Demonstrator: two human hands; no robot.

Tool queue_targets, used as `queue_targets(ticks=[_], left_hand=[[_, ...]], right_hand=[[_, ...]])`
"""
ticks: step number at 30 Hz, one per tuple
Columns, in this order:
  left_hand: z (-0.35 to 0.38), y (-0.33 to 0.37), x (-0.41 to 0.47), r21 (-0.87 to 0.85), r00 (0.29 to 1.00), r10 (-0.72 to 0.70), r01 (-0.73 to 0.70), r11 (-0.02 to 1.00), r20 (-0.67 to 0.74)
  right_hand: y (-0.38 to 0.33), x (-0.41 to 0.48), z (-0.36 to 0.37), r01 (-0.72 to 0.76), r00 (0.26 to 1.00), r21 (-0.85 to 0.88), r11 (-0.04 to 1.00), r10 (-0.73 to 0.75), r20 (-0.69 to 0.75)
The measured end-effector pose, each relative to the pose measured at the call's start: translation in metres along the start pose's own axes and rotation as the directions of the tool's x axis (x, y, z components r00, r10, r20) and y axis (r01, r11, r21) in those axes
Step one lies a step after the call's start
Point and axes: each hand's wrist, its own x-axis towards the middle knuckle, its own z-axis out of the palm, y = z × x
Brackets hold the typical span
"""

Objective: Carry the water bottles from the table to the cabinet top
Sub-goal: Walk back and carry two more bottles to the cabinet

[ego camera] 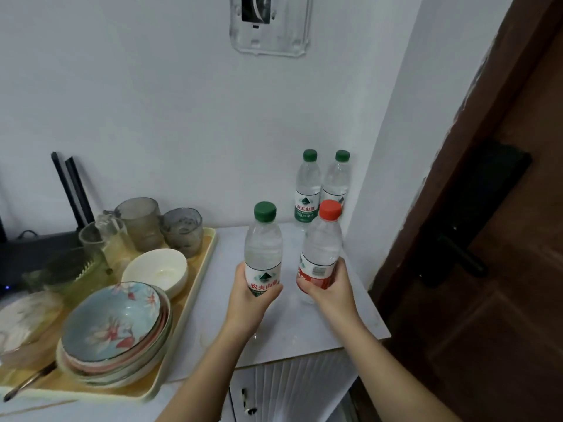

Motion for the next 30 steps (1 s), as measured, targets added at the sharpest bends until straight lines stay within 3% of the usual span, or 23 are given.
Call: queue_targets(ticks=[11, 18, 23, 30], left_hand=[[0.013, -0.017, 0.032, 0.108, 1.0, 0.005, -0.008, 0.994, 0.03], [0.003, -0.023, 0.037, 0.488, 0.999, 0.003, 0.018, 0.873, -0.043], [0.013, -0.012, 0.051, 0.409, 0.99, -0.036, 0.089, 0.908, -0.134], [0.027, -0.001, 0.097, 0.424, 0.983, -0.07, 0.138, 0.895, -0.17]], right_hand=[[0.022, 0.041, 0.001, 0.004, 0.991, -0.068, 0.998, 0.006, 0.134], [0.028, 0.044, -0.007, 0.071, 0.992, -0.248, 0.966, -0.042, 0.121], [0.023, 0.057, 0.002, 0.066, 0.995, -0.252, 0.965, -0.046, 0.084], [0.017, 0.096, 0.029, 0.102, 0.995, -0.418, 0.903, -0.084, 0.061]])
